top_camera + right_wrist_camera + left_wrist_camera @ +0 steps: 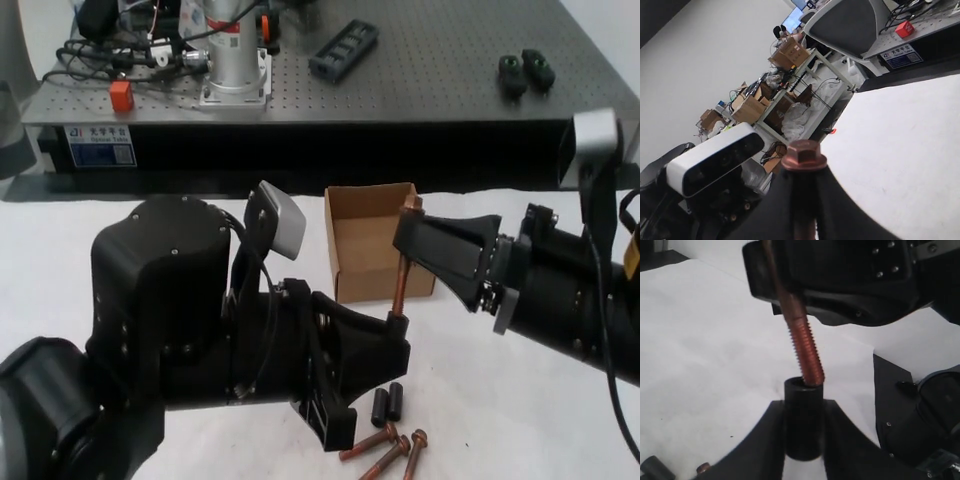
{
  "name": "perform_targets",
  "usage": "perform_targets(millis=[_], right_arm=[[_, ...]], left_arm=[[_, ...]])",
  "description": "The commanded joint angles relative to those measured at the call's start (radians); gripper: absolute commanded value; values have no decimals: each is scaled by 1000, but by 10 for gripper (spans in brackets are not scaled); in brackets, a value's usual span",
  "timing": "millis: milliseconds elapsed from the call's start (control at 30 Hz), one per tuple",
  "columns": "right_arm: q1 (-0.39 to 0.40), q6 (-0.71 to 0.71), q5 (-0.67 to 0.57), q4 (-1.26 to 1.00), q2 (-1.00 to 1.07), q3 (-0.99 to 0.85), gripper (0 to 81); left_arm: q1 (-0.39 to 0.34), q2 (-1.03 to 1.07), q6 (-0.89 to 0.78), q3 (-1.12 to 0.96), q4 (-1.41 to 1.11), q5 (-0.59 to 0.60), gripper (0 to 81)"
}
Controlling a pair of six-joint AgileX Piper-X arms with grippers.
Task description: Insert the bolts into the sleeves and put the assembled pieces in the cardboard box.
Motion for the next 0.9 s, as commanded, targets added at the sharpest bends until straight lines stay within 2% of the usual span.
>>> perform_targets(millis=[0, 467, 600, 667, 700, 767, 833, 867], right_arm=[[3, 2, -10, 4, 1, -2, 38], [3, -42, -15, 51, 1, -2, 38], [3, -47, -62, 51, 1, -2, 38], [3, -69, -87, 51, 1, -2, 7], [3, -79, -95, 49, 1, -2, 37], [3, -84, -108, 33, -1, -2, 174], [3, -87, -113, 18, -1, -2, 344], [3, -87, -113, 14, -1, -2, 380]], left_arm=[[-1, -10, -21, 0, -35, 17, 6], [-1, -10, -21, 0, -97, 13, 6], [-1, -10, -47, 0, -103, -67, 6], [-1, -10, -55, 0, -103, -95, 6], [-1, -10, -55, 0, -103, -103, 6], [-1, -10, -55, 0, -112, -117, 6], [-1, -10, -55, 0, -129, -138, 6], [-1, -10, -49, 0, -141, -153, 6]])
